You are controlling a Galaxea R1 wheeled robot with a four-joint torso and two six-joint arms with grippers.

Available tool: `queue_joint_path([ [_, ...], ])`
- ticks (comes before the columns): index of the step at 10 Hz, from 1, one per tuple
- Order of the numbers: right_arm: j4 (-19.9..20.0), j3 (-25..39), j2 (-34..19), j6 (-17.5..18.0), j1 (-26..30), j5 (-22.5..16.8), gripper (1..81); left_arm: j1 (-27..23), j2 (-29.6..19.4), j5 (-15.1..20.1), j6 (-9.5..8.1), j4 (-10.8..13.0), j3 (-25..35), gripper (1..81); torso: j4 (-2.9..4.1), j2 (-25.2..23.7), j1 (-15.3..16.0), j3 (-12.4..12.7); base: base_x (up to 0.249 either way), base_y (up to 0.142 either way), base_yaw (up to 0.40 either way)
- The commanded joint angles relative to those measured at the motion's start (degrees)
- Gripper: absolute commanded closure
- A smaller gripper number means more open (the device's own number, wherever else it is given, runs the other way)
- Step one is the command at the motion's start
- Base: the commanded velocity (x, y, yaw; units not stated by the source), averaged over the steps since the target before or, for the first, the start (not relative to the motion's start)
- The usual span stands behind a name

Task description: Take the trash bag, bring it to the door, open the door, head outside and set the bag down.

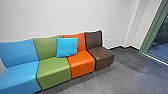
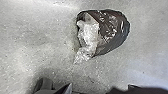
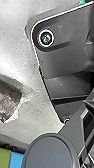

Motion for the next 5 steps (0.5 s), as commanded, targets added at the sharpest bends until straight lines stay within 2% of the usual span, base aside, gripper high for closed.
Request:
queue_joint_path([
  [1, 0.2, 1.7, -2.8, -0.1, 2.0, -3.9, 1.0, -6.9, -1.6, 5.2, -0.20, -2.2, -1.5, 1.0, 0.00, -5.6, 3.6, 0.0, 0.000, 0.000, 0.000],
  [3, 0.3, 1.5, -4.6, -0.1, 1.9, -3.9, 1.0, -8.1, -1.3, 7.2, -0.20, -2.7, -1.7, 1.0, 0.00, -9.8, 6.2, 0.0, 0.000, 0.000, 0.000],
  [5, 0.8, 1.1, -7.0, -0.1, 1.3, -3.9, 1.0, -8.8, 0.1, 7.4, -0.20, -2.2, -1.9, 1.0, 0.00, -14.2, 9.0, 0.0, 0.000, 0.000, 0.000],
])
